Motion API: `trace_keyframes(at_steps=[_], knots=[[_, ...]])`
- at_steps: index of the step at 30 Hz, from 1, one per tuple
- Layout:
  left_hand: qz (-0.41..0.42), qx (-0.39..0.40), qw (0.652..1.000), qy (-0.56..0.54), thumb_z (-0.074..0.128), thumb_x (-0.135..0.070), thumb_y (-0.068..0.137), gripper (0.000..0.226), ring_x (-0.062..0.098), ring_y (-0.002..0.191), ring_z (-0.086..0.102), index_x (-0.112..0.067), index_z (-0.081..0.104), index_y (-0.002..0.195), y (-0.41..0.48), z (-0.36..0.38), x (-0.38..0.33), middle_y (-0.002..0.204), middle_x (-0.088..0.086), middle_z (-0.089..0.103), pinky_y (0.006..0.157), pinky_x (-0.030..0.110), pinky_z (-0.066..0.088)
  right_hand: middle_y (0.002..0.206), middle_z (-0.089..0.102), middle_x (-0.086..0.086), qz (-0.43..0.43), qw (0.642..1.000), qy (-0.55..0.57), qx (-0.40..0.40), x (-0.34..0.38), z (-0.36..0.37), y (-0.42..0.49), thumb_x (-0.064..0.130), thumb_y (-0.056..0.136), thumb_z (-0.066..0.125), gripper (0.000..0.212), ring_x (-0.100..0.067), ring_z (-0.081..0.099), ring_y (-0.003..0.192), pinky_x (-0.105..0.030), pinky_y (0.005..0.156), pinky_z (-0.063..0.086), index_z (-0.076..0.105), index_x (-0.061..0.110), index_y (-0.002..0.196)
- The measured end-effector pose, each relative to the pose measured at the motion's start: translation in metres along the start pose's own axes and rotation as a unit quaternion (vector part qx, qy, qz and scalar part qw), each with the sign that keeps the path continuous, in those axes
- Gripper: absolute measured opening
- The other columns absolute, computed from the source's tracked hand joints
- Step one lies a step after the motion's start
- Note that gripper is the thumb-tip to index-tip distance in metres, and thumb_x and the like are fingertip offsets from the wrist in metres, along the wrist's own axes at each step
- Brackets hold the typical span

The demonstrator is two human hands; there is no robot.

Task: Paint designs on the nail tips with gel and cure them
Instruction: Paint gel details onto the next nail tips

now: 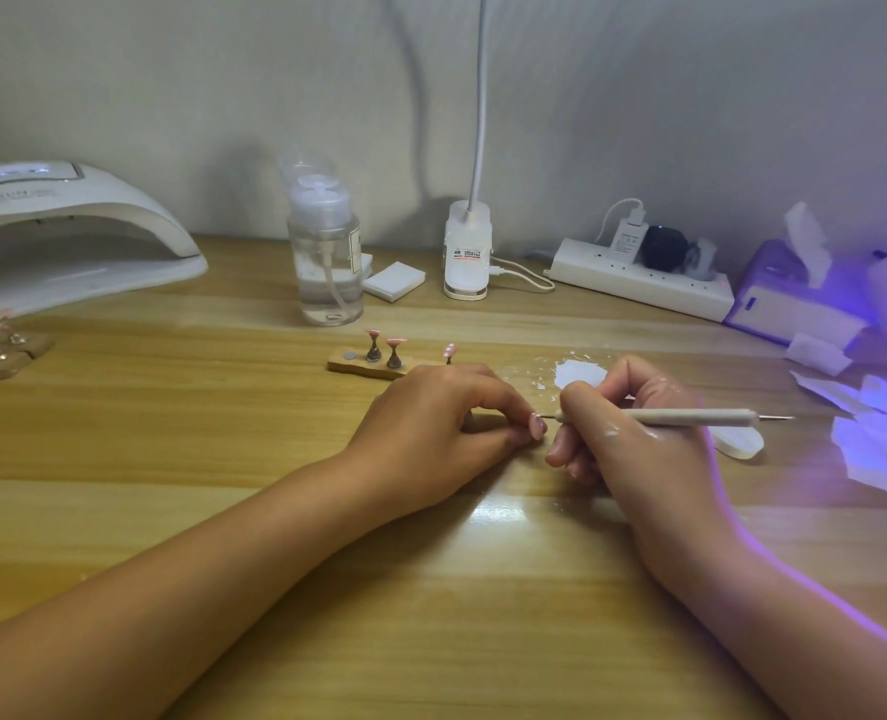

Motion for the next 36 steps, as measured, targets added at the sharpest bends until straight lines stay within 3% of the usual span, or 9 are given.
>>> trace_keyframes(at_steps=[4,8,11,14,17,25,36], knots=[[0.001,0.003,1.0,-0.002,0.073,-0.031,0.085,0.007,-0.01,0.066,0.051,-0.033,0.077,0.091,-0.0001,-0.0003,-0.0004,0.096,-0.013,0.071,0.069,0.027,0.042,0.047,0.061,-0.011,-0.009,0.999,0.04,-0.027,0.0026,-0.0035,-0.0004,0.002,0.082,0.06,0.029,-0.009,0.045,0.035,-0.015,0.038,0.037,0.044,0.015,0.062],[-0.003,0.006,1.0,-0.007,0.072,-0.033,0.085,0.008,-0.013,0.066,0.05,-0.033,0.078,0.092,-0.0001,-0.0003,-0.0007,0.097,-0.013,0.071,0.068,0.024,0.038,0.039,0.051,-0.006,-0.013,0.996,0.066,-0.051,0.0028,-0.0056,-0.0004,0.006,0.079,0.059,0.039,-0.009,0.037,0.034,-0.016,0.036,0.031,0.042,0.023,0.049],[-0.005,0.006,1.0,-0.009,0.072,-0.034,0.086,0.009,-0.011,0.065,0.051,-0.032,0.078,0.092,0.0003,-0.0002,-0.0007,0.097,-0.013,0.071,0.071,0.026,0.043,0.036,0.046,-0.005,-0.002,0.996,0.069,-0.049,0.003,-0.0038,-0.0007,0.013,0.068,0.058,0.03,-0.012,0.034,0.033,-0.016,0.035,0.028,0.04,0.022,0.047],[-0.006,0.003,1.0,-0.01,0.072,-0.033,0.085,0.008,-0.011,0.064,0.051,-0.031,0.078,0.092,0.0001,-0.0009,-0.0008,0.096,-0.012,0.071,0.076,0.031,0.048,0.04,0.053,-0.01,0.0,0.999,0.04,-0.034,0.002,-0.0025,-0.001,0.016,0.065,0.058,0.023,-0.011,0.038,0.033,-0.015,0.036,0.031,0.04,0.021,0.05],[-0.003,0.002,1.0,-0.007,0.073,-0.031,0.085,0.008,-0.01,0.065,0.051,-0.032,0.078,0.092,-0.0003,-0.0011,-0.0009,0.096,-0.012,0.071,0.08,0.034,0.049,0.046,0.059,-0.013,-0.007,1.0,0.012,-0.021,0.0,-0.0022,-0.0005,0.011,0.073,0.063,0.031,-0.012,0.043,0.035,-0.016,0.038,0.035,0.044,0.022,0.051],[0.003,0.003,1.0,-0.008,0.074,-0.029,0.085,0.008,-0.014,0.063,0.049,-0.031,0.078,0.092,0.0001,-0.0004,-0.0004,0.093,-0.012,0.07,0.067,0.025,0.038,0.049,0.062,-0.016,0.001,1.0,-0.004,-0.011,-0.002,0.0001,0.0005,0.019,0.065,0.061,0.021,-0.014,0.045,0.036,-0.019,0.039,0.037,0.045,0.023,0.051],[0.0,0.003,1.0,-0.01,0.073,-0.03,0.086,0.008,-0.013,0.061,0.049,-0.032,0.078,0.092,0.0003,0.0001,0.0003,0.094,-0.012,0.071,0.067,0.026,0.039,0.05,0.062,-0.017,-0.003,1.0,-0.008,-0.011,-0.0022,-0.0004,0.0011,0.019,0.064,0.061,0.02,-0.013,0.046,0.037,-0.021,0.038,0.037,0.046,0.022,0.052]])
Point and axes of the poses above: each hand's wrist, its own y-axis towards the middle knuckle, its own z-axis out of the palm, x = y × z, the point moved 4 cm from there along y, towards the middle knuckle
